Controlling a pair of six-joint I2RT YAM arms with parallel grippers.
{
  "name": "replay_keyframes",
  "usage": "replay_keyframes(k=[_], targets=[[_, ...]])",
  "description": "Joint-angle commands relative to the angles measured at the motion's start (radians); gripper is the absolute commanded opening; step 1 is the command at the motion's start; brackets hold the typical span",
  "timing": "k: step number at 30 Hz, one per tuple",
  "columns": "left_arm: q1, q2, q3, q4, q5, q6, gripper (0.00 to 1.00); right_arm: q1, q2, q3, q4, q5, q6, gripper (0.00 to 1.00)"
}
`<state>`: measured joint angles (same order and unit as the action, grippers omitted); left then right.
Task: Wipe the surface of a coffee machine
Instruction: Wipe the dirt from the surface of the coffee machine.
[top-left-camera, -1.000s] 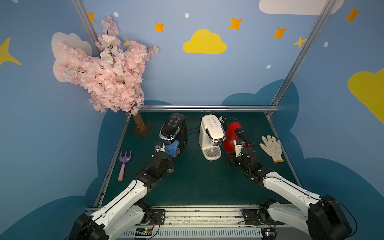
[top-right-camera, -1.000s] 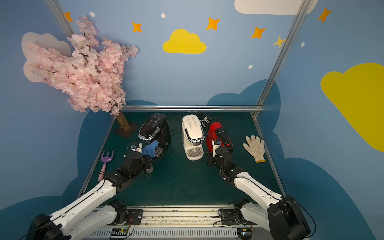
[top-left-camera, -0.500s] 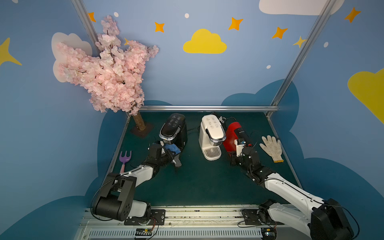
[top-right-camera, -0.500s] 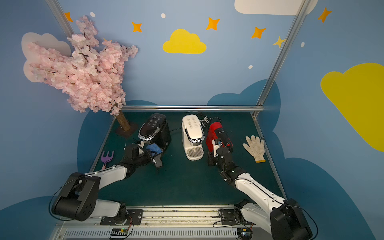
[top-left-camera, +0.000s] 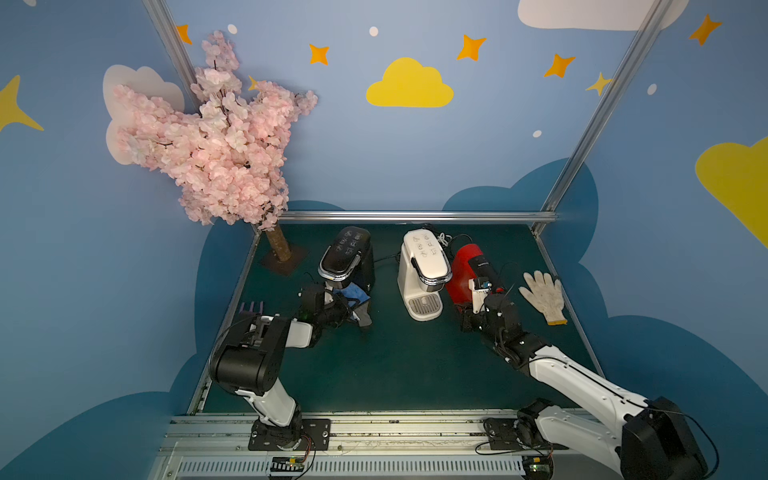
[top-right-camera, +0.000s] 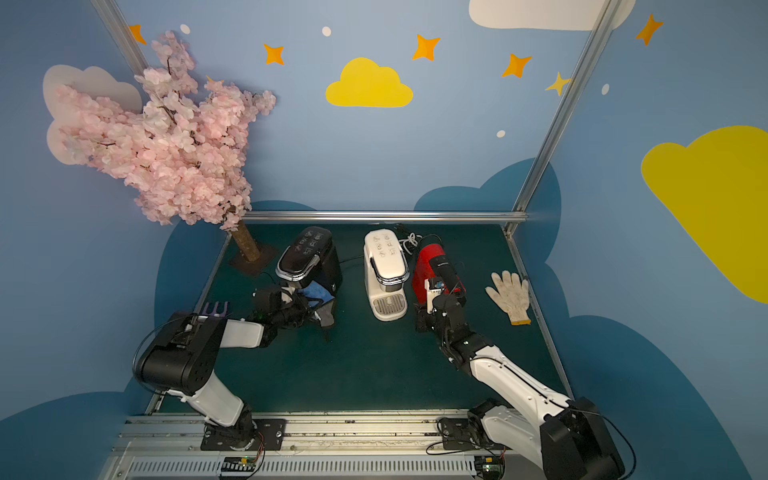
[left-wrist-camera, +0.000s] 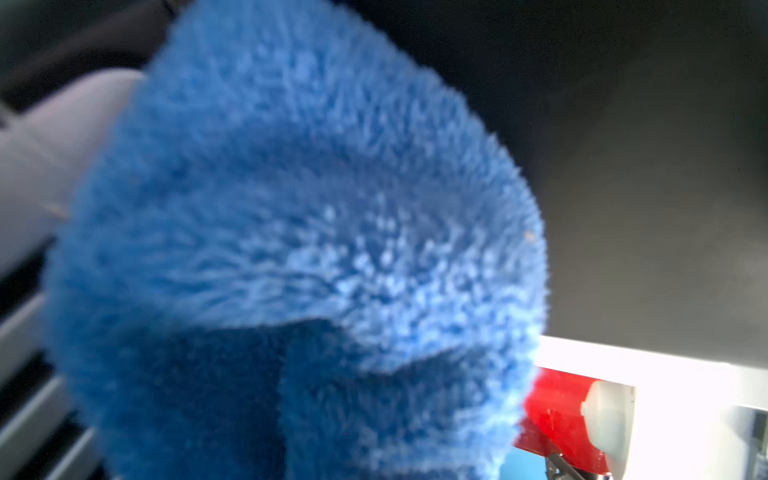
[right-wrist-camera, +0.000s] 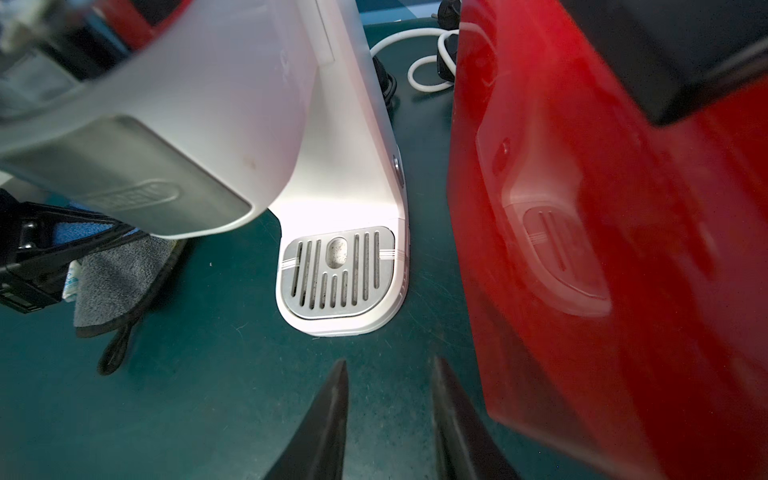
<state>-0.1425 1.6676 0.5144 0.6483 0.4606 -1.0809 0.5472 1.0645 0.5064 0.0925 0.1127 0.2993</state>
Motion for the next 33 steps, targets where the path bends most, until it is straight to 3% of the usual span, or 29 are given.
replay_keyframes(k=[1,13,18,23,33], targets=[[0.044,-0.015,0.001,-0.115,-0.039,0.004,0.03,0.004,0.000,0.014,-0.007,0.013,0.004,0.35],[0.175,-0.261,0.093,-0.603,-0.189,0.232,0.03,0.004,0.021,0.015,0.005,0.007,0.011,0.35],[0.176,-0.260,0.118,-0.531,-0.080,0.203,0.03,0.004,0.039,0.021,0.007,-0.002,0.011,0.35],[0.163,-0.222,0.121,-0.338,0.038,0.052,0.03,0.004,0.035,0.020,0.005,0.004,0.009,0.35],[0.025,-0.134,0.129,-0.226,0.025,-0.067,0.03,0.005,0.022,0.019,-0.003,0.012,0.006,0.35]])
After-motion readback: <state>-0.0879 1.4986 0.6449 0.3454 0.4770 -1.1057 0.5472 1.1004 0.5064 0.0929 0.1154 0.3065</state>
